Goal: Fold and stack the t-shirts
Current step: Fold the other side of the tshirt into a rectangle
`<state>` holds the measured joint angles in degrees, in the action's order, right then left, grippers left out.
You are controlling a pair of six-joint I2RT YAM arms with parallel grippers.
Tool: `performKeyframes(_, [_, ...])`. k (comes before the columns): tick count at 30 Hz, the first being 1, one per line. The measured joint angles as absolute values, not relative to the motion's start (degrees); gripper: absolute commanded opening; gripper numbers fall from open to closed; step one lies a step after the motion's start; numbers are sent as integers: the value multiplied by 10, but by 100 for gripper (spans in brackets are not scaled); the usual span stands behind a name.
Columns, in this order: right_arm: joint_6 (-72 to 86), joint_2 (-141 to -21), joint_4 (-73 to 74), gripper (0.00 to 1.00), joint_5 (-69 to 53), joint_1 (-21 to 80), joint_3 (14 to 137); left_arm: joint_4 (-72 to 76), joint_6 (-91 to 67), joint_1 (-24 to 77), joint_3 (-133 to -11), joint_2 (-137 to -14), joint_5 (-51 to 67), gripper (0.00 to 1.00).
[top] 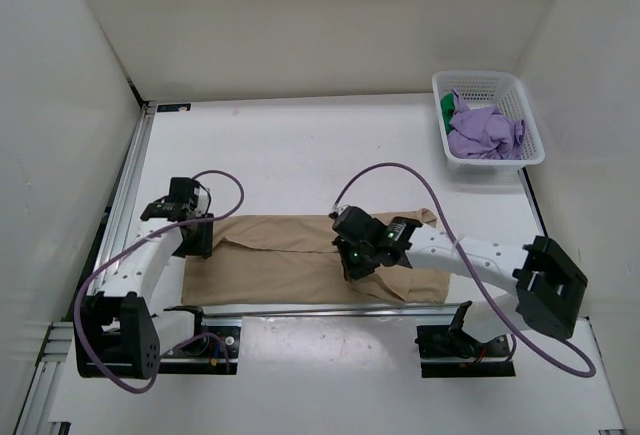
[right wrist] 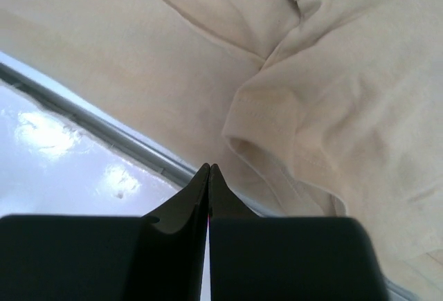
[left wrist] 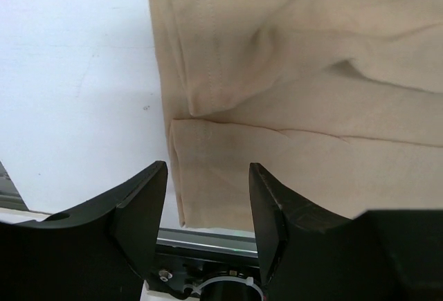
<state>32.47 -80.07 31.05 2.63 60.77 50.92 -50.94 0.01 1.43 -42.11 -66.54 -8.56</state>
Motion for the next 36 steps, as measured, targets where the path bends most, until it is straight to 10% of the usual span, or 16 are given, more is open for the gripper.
performKeyframes(36, [386,-759,248,0,60,560,364,-345,1,183,-308,-688,-290,61])
